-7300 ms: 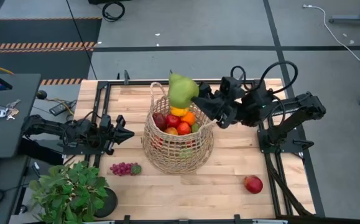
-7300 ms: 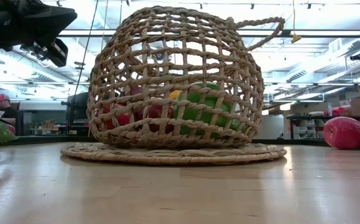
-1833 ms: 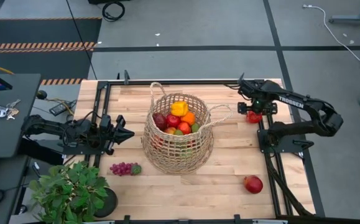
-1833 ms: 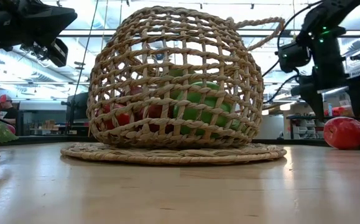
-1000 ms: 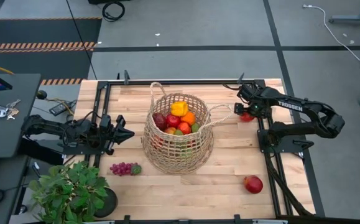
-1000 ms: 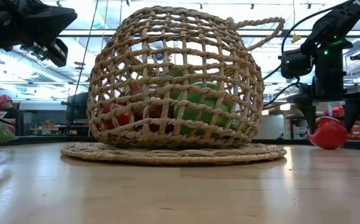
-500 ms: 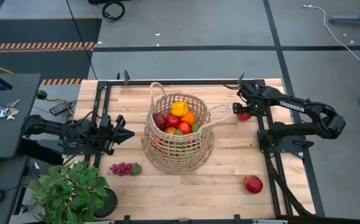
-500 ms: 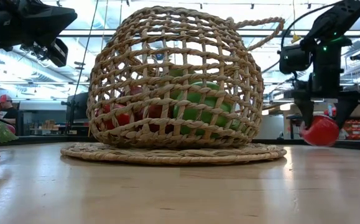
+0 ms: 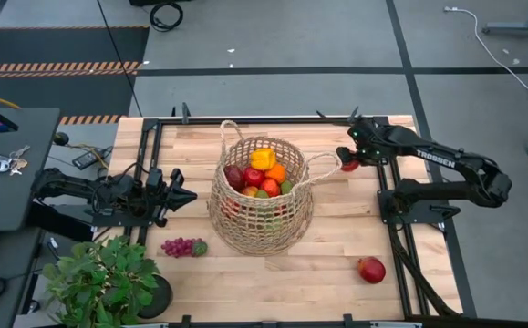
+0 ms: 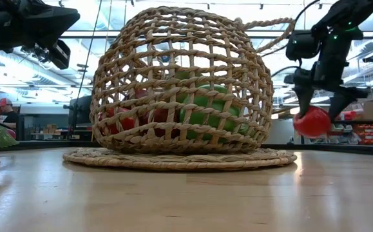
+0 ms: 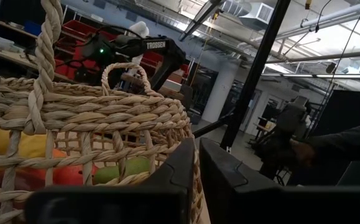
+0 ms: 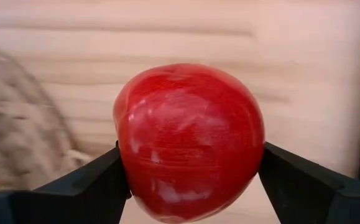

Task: Build produce basket
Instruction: Put the red apple into the brown basket

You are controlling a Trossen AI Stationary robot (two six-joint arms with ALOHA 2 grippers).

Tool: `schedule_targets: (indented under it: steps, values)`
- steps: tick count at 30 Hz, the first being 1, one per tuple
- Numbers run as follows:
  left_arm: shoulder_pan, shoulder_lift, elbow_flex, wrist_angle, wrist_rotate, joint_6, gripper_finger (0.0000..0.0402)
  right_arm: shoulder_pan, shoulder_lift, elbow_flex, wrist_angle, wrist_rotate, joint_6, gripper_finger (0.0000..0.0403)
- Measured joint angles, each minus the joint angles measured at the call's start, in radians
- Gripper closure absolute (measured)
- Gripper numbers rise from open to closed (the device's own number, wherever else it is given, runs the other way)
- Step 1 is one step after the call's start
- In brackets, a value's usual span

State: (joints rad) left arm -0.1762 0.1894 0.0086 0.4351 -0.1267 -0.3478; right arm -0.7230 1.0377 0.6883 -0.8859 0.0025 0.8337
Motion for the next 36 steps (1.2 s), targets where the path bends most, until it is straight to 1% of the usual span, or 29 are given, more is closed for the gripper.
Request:
schedule_targets:
  steps: [3, 6, 11, 15, 19, 23, 28, 32, 36]
  values:
    - [0.000, 0.000, 0.000, 0.000, 0.000, 0.000, 0.0366, 0.016, -0.031, 0.000, 0.066, -0.027, -0.007, 0.0080]
    - [0.000, 0.000, 0.000, 0.000, 0.000, 0.000, 0.0367, 0.034, -0.069, 0.000, 0.176, -0.060, -0.019, 0.0080]
    - [0.000, 0.000, 0.000, 0.000, 0.000, 0.000, 0.0373, 0.062, -0.128, 0.000, 0.439, -0.097, -0.033, 0.0080]
    - [0.000, 0.000, 0.000, 0.000, 0.000, 0.000, 0.0370, 0.071, -0.150, 0.000, 0.669, -0.124, -0.025, 0.0080]
    - [0.000, 0.000, 0.000, 0.000, 0.000, 0.000, 0.0366, 0.070, -0.149, 0.000, 0.878, -0.154, 0.015, 0.0080]
    - [0.000, 0.000, 0.000, 0.000, 0.000, 0.000, 0.0370, 0.070, -0.138, 0.000, 1.050, -0.168, 0.079, 0.0080]
    - [0.000, 0.000, 0.000, 0.000, 0.000, 0.000, 0.0373, 0.071, -0.120, 0.000, 1.264, -0.172, 0.161, 0.0080]
    - [0.000, 0.000, 0.000, 0.000, 0.000, 0.000, 0.0368, 0.074, -0.097, 0.000, 1.426, -0.171, 0.220, 0.0080]
    - [0.000, 0.000, 0.000, 0.000, 0.000, 0.000, 0.0366, 0.104, -0.061, 0.001, 1.606, -0.153, 0.266, 0.0080]
